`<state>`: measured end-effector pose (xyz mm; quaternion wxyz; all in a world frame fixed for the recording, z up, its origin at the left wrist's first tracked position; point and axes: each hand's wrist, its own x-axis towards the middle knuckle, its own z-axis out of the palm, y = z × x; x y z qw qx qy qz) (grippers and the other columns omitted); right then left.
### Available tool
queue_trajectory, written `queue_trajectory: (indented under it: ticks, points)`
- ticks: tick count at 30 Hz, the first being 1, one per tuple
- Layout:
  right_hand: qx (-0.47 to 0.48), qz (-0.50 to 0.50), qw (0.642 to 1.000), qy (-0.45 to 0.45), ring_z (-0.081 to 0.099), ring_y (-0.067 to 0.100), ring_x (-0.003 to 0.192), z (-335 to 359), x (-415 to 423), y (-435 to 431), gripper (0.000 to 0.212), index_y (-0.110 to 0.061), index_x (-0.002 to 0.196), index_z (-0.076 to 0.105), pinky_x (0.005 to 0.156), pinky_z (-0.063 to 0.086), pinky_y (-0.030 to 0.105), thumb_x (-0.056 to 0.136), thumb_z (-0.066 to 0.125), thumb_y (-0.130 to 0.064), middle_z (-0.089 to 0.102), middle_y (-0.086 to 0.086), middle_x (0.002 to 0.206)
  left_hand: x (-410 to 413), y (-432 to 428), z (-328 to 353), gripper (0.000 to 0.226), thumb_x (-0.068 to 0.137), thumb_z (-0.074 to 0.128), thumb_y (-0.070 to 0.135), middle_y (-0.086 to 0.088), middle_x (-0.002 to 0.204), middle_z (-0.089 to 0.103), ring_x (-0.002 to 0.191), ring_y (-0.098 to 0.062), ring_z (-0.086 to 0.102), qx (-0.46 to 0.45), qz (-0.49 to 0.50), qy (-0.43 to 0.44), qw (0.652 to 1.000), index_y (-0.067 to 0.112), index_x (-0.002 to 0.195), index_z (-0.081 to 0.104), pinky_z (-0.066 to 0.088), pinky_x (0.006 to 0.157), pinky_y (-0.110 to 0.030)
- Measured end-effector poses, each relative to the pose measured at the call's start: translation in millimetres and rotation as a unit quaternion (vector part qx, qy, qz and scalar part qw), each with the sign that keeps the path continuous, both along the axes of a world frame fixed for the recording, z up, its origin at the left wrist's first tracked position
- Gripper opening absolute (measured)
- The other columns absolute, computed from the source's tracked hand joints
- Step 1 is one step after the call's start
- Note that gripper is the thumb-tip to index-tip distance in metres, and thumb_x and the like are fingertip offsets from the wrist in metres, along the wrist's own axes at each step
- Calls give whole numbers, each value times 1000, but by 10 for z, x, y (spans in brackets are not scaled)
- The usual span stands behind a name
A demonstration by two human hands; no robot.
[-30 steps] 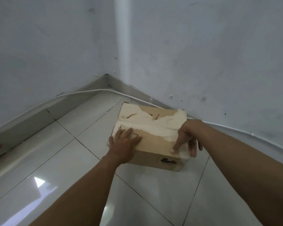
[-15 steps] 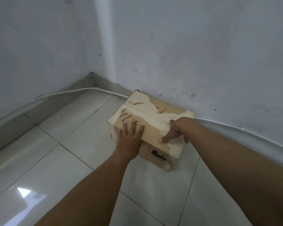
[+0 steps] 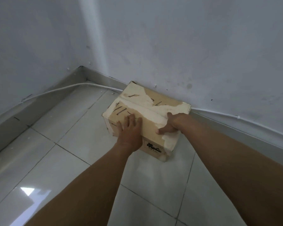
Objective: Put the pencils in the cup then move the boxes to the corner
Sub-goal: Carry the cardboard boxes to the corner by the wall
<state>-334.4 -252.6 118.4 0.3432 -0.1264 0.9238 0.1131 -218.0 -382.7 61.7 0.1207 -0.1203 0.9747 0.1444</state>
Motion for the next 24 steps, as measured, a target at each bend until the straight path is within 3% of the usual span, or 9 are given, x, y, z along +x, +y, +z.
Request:
queue_trajectory:
  ticks: [3,6,9,14,19,24]
  points:
    - [-3,-23,1000,-6,45,39,128,-45,83,64,113,-31,152,1,103,40,51,66,55,-80,38,13,150,75,134,206,54,92,48,20,-13,161,4,149,-33,0,22,-12,7,1000,17,142,29,1,116,-61]
    - [-35,-21,999,2,40,36,134,169,364,279,91,-32,153,-2,107,32,51,85,48,-67,35,14,152,232,308,540,51,95,47,20,-8,161,11,149,-27,6,53,-29,-18,998,18,144,32,4,118,-55]
    - [-83,-9,996,34,29,35,139,520,596,524,70,-32,152,11,109,22,53,94,44,-53,25,15,155,374,507,970,50,96,47,20,-6,159,22,148,-23,15,81,-45,-20,996,17,144,35,9,119,-51]
    - [-152,-13,987,53,33,30,137,1159,893,866,50,-20,139,43,111,21,51,94,47,-39,40,11,146,500,777,1713,46,96,48,20,-3,152,36,143,-18,26,104,-54,-3,993,16,141,41,13,118,-46]
    - [-217,-41,975,29,32,25,139,2123,1079,1241,45,-18,137,49,114,18,48,95,45,-34,43,7,145,556,1079,2713,45,96,47,19,-2,148,42,141,-17,31,120,-77,-15,990,15,140,43,15,117,-44]
    - [-223,-76,972,8,29,22,141,3091,1267,1557,47,-22,141,45,115,17,45,96,46,-35,39,4,149,655,1348,3735,41,95,48,21,-3,139,54,127,-22,49,148,-103,-43,983,16,136,48,31,109,-42]
